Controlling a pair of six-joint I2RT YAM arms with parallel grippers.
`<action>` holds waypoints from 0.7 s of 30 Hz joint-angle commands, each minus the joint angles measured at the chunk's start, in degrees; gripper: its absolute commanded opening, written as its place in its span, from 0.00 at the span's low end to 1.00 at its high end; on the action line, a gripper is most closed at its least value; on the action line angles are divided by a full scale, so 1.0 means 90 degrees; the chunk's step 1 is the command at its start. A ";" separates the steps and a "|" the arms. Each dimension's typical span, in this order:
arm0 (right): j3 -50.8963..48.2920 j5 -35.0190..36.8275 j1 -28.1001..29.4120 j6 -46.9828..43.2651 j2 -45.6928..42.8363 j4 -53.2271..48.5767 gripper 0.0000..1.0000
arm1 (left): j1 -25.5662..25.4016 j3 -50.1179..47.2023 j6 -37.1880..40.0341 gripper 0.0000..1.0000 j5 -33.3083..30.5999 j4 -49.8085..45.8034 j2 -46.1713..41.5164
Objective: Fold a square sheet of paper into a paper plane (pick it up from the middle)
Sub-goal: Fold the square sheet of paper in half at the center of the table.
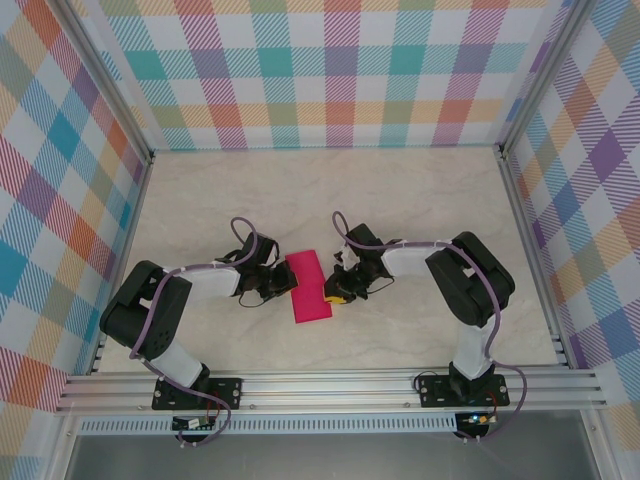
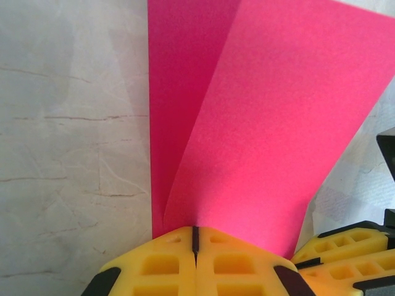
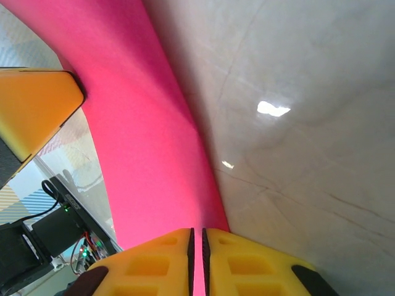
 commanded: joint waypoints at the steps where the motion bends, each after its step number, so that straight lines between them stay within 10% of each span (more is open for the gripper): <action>1: 0.0179 0.0297 0.0044 -0.0119 -0.0249 -0.0377 0.19 | -0.0054 -0.0097 0.0143 0.00 -0.0536 -0.0723 0.0348; 8: 0.0476 0.1087 0.0050 -0.0094 -0.0452 -0.0856 0.35 | -0.0059 0.0004 0.0223 0.00 -0.0477 -0.0846 0.0205; 21: 0.0766 0.0577 0.0244 -0.0143 0.0088 -0.0775 0.34 | -0.0059 0.0139 0.0371 0.00 -0.0356 -0.0924 -0.0086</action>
